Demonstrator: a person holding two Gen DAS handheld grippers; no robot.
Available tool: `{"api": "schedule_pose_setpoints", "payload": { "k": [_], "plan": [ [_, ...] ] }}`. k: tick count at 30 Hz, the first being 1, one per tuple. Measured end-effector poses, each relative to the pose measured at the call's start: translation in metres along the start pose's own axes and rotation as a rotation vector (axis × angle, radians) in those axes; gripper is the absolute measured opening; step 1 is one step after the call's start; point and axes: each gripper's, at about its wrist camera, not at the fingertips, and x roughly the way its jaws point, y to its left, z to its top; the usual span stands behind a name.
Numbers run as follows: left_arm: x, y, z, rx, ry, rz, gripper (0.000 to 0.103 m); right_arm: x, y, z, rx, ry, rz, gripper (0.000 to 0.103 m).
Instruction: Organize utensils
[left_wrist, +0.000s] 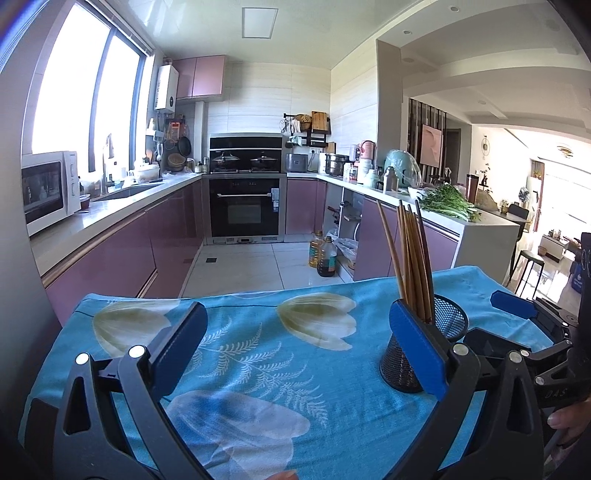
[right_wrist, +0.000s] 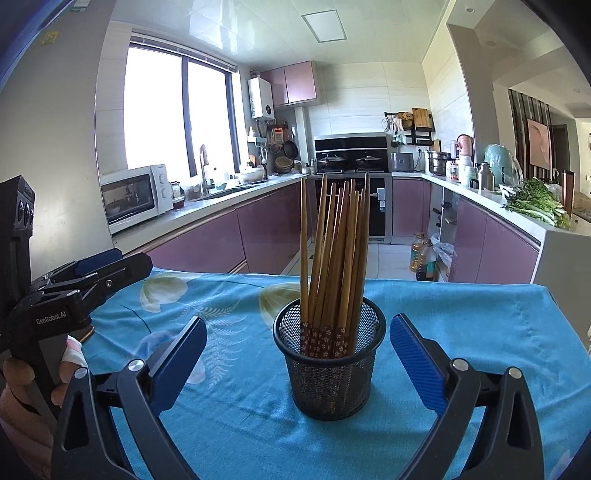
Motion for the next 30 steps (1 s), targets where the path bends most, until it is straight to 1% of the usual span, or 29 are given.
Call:
{"api": "schedule_pose_setpoints", "payload": {
  "k": [7, 12, 14, 16, 19, 25, 30],
  "plan": [
    [-0.01, 0.001, -0.005, -0.009, -0.01, 0.022, 0.097, -0.006, 0.006, -0.003, 0.015, -0.017, -0.013, 0.096],
    [-0.018, 0.002, -0.009, -0.017, -0.027, 0.037, 0.097, -0.011, 0.013, -0.005, -0.004, -0.037, -0.036, 0.096],
    [-0.022, 0.003, -0.01, -0.02, -0.038, 0.057, 0.097, -0.012, 0.017, -0.007, -0.008, -0.042, -0.049, 0.096],
    [-0.025, 0.003, -0.011, -0.021, -0.044, 0.068, 0.097, -0.016, 0.021, -0.009, -0.018, -0.066, -0.066, 0.096],
    [-0.028, 0.004, -0.013, -0.021, -0.052, 0.079, 0.097, -0.018, 0.026, -0.01, -0.024, -0.078, -0.074, 0.096],
    [-0.032, 0.002, -0.018, -0.018, -0.054, 0.09, 0.097, -0.022, 0.033, -0.012, -0.038, -0.098, -0.094, 0.096],
    [-0.039, 0.002, -0.018, -0.013, -0.068, 0.103, 0.097, -0.024, 0.034, -0.012, -0.034, -0.107, -0.095, 0.096]
  ]
}}
